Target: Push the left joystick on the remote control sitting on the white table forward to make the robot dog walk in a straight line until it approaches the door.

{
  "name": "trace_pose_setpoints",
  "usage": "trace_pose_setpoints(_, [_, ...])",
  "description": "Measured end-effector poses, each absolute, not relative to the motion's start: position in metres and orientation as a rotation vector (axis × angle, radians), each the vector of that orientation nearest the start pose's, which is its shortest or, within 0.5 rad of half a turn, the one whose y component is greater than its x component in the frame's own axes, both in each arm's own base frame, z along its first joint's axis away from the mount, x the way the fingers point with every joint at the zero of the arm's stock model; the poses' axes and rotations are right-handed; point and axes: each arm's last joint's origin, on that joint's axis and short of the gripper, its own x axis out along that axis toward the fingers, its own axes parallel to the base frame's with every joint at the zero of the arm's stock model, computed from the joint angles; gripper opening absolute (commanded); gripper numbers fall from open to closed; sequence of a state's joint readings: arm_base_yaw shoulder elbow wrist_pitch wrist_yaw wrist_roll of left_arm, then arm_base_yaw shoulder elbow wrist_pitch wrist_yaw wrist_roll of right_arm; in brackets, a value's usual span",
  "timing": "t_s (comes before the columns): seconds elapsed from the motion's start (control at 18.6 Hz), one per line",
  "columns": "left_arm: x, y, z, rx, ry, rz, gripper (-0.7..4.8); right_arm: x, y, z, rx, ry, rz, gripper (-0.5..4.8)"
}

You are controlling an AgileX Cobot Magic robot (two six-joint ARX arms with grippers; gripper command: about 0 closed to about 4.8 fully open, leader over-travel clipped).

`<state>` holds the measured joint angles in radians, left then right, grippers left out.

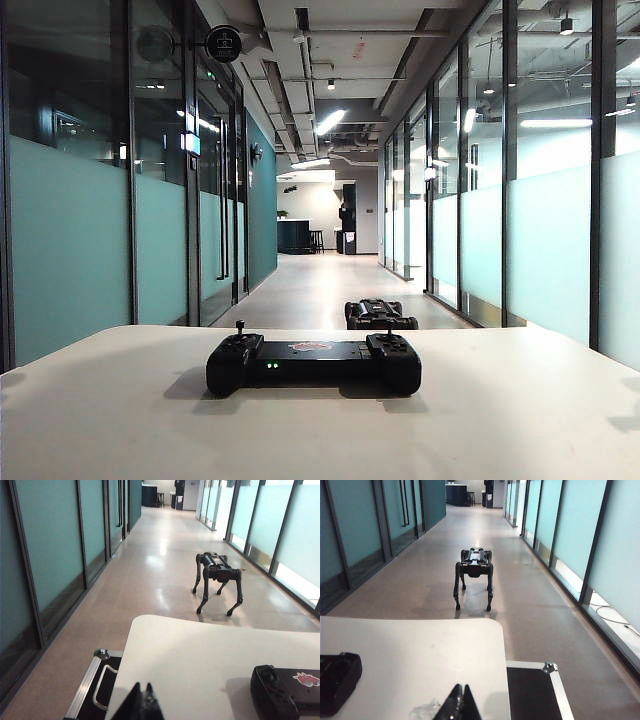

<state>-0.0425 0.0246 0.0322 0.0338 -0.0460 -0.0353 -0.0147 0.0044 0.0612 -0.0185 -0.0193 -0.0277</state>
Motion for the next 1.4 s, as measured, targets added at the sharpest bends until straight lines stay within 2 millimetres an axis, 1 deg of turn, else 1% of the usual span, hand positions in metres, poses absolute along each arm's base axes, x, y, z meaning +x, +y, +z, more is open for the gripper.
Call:
trace_pose_setpoints(0.16, [0.098,-0.003,0.184,-0.037,-0.036,0.003,-0.05,0.092,-0.001,0.191,-0.029,-0.069,0.004,-0.06])
trace_pose_setpoints(0.27, [0.100,-0.003,0.191,-0.037,-0.041,0.003,-0.06,0.092,-0.001,0.194,-0.029,-0.073,0.004,-0.06])
trace_pose_setpoints(0.32, [0.103,-0.003,0.191,-0.037,-0.036,0.003,-0.06,0.092,-0.001,0.195,-0.029,-0.068,0.006,-0.06])
trace_pose_setpoints(0.49, [0.112,-0.004,0.192,-0.037,-0.016,-0.014,-0.06,0.094,0.000,0.196,-0.030,-0.054,0.027,-0.06])
trace_pose_setpoints(0.65, [0.122,-0.005,0.204,-0.038,-0.011,-0.040,-0.06,0.097,0.000,0.198,-0.030,-0.061,0.049,-0.06])
trace_pose_setpoints(0.86, [0.139,-0.007,0.213,-0.038,0.016,-0.092,-0.05,0.100,0.001,0.201,-0.030,-0.051,0.074,-0.06])
trace_pose_setpoints(1.08, [0.153,-0.009,0.214,-0.039,0.058,-0.126,-0.06,0.104,0.005,0.204,-0.030,-0.050,0.121,-0.06])
trace_pose_setpoints(1.24, [0.159,-0.011,0.214,-0.041,0.063,-0.181,-0.06,0.107,0.011,0.204,-0.031,-0.043,0.174,-0.06])
trace_pose_setpoints(1.4, [0.163,-0.020,0.213,-0.040,0.063,-0.249,-0.06,0.110,0.017,0.202,-0.035,-0.024,0.217,-0.06])
